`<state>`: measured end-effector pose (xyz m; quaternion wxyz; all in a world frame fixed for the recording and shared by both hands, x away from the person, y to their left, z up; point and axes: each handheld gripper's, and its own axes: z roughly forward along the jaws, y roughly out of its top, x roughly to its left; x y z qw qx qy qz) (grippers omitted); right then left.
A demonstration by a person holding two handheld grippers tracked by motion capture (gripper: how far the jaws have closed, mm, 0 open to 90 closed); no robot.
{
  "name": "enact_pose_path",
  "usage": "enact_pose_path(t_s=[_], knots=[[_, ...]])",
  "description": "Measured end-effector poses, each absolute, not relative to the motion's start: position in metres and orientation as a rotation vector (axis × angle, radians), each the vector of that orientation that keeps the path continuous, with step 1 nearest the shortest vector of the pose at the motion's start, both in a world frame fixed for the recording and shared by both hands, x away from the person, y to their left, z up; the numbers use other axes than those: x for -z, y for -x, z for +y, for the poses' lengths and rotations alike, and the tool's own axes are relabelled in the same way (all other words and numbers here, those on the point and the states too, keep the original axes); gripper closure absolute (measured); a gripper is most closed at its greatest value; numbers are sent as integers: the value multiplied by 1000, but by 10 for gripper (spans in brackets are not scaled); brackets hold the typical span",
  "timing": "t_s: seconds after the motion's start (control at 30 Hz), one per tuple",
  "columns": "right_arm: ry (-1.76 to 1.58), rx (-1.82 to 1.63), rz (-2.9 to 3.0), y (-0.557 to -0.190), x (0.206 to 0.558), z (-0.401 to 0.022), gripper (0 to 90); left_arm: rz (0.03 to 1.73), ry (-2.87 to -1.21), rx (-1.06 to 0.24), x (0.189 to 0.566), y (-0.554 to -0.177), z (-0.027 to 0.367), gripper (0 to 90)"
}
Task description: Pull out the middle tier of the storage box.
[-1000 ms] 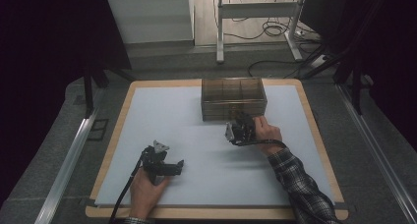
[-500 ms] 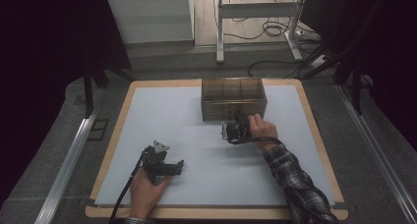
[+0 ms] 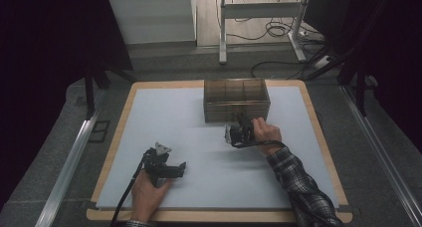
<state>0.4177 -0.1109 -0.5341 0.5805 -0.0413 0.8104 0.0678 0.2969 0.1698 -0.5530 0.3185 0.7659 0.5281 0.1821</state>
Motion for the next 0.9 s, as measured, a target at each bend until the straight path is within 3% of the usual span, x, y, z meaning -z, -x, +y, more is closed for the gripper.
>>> enact_pose_path(t_s=[0.9], knots=[[110,-235,1928,-385,531,-121,790,1390,-2016,-479,553,-297,170,0]])
